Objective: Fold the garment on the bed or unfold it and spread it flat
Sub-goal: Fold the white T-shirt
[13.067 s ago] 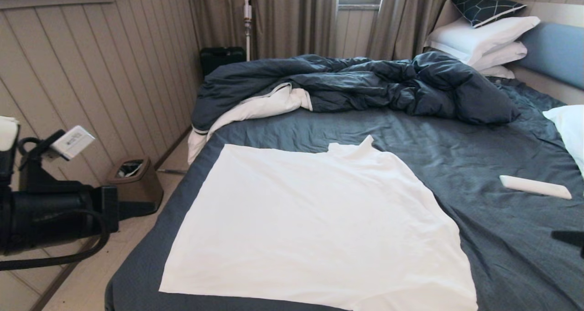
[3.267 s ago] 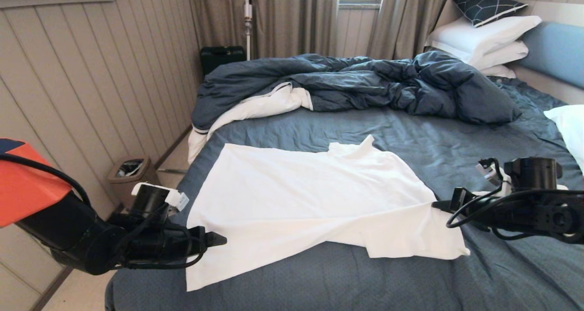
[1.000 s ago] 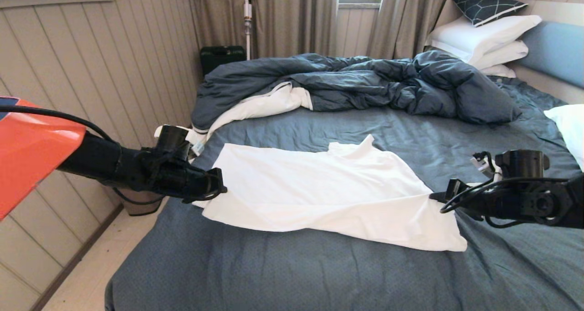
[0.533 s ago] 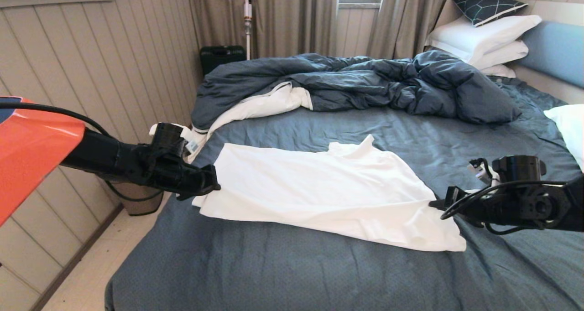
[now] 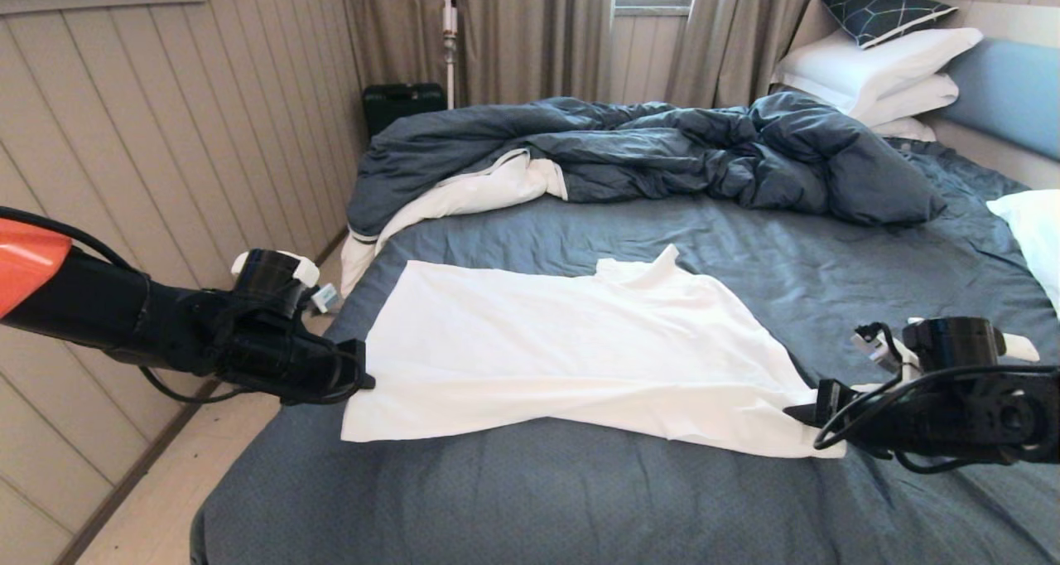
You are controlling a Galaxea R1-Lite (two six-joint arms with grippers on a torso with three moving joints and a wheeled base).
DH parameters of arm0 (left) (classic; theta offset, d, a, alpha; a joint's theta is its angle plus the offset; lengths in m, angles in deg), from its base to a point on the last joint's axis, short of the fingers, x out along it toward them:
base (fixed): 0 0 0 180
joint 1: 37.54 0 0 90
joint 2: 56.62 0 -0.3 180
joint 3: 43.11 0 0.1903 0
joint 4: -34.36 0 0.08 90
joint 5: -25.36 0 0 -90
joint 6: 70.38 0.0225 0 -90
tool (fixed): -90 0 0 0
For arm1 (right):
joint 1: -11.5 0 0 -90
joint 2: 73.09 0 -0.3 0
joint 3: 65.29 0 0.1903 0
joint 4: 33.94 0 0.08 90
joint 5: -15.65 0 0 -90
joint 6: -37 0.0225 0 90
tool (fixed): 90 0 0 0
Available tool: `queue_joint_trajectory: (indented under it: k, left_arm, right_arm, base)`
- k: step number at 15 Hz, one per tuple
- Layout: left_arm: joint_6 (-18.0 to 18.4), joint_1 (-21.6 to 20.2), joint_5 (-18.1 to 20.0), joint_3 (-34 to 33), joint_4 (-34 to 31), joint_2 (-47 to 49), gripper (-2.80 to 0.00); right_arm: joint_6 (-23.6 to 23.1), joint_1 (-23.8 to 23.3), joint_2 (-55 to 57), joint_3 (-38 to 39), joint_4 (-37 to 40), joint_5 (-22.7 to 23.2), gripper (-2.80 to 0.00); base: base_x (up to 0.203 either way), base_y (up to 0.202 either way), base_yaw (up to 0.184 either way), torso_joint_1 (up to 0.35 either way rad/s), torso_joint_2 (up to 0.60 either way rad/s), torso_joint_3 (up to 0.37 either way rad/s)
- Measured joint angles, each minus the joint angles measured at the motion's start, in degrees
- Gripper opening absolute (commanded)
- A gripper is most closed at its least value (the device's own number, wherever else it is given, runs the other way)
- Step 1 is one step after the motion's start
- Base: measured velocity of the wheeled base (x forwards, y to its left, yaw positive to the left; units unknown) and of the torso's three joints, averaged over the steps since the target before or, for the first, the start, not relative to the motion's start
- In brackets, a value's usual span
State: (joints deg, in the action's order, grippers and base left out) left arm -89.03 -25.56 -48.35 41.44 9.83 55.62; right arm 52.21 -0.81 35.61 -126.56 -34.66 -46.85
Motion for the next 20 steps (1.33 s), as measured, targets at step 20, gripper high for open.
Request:
queue_joint_trajectory:
  k: [20]
  left_arm:
    - [8.08, 0.24, 0.28, -1.57, -13.54, -5.73, -2.8]
  right_arm:
    - [-11.64, -6.18, -17.72, 12.49, 15.02, -0.06, -2.8]
  base:
    - [0.0, 0.0, 0.0, 0.0, 0.0, 0.0]
